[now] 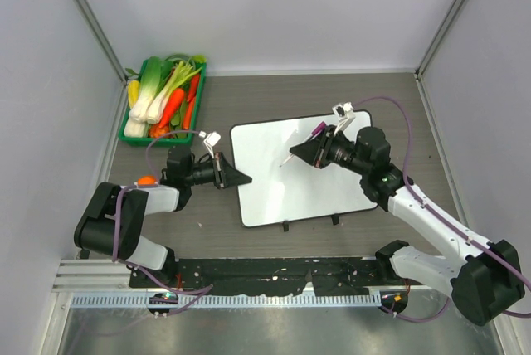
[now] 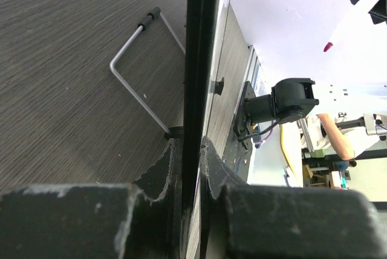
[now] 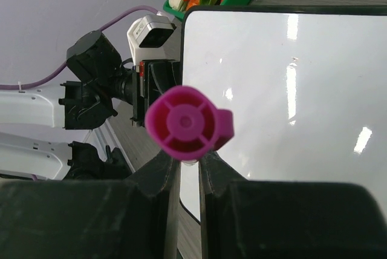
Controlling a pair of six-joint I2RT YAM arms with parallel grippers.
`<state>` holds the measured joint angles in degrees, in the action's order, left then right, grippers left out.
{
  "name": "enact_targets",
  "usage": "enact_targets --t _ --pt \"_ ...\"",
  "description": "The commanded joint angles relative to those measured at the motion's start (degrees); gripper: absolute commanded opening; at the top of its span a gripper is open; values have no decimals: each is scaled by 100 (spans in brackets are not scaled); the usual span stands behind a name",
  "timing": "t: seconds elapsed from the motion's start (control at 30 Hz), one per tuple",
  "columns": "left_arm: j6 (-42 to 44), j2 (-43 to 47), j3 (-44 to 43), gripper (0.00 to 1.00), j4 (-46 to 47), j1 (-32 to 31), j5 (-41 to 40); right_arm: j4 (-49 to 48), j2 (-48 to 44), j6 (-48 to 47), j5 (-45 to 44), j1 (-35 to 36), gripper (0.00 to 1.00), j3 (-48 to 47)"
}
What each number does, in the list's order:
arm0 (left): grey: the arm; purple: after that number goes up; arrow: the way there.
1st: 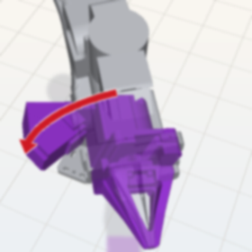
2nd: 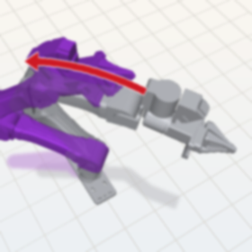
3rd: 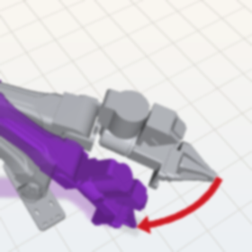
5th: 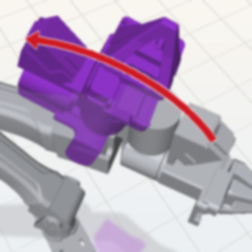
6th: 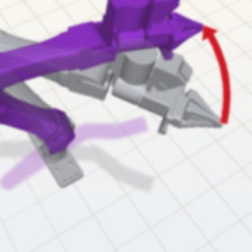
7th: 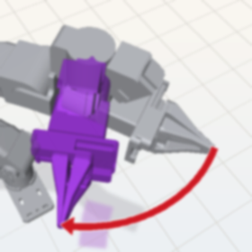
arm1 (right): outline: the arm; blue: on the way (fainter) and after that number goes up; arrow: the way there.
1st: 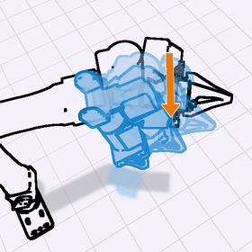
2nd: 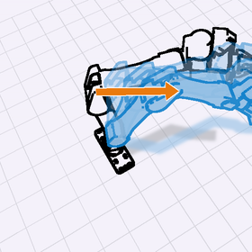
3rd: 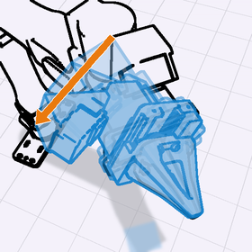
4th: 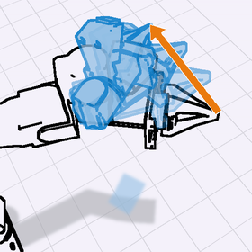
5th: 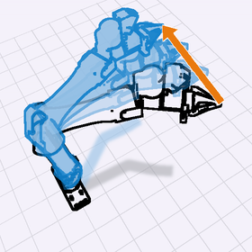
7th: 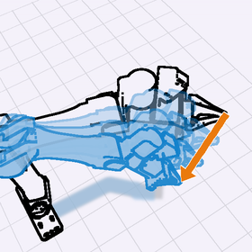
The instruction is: Write a sentence on the whiteboard
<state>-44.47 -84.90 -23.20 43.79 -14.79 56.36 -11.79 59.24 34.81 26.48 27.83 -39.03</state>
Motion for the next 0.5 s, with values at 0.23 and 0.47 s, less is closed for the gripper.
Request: enact_targets --t 0.23,0.47 --pt "790 -255 9 0 -1021 -95 -960 -315 175 -360 -143 125 1 -430" --pt "799 -308 -35 0 -1057 -95 -969 -227 360 -870 -959 494 1 -773"
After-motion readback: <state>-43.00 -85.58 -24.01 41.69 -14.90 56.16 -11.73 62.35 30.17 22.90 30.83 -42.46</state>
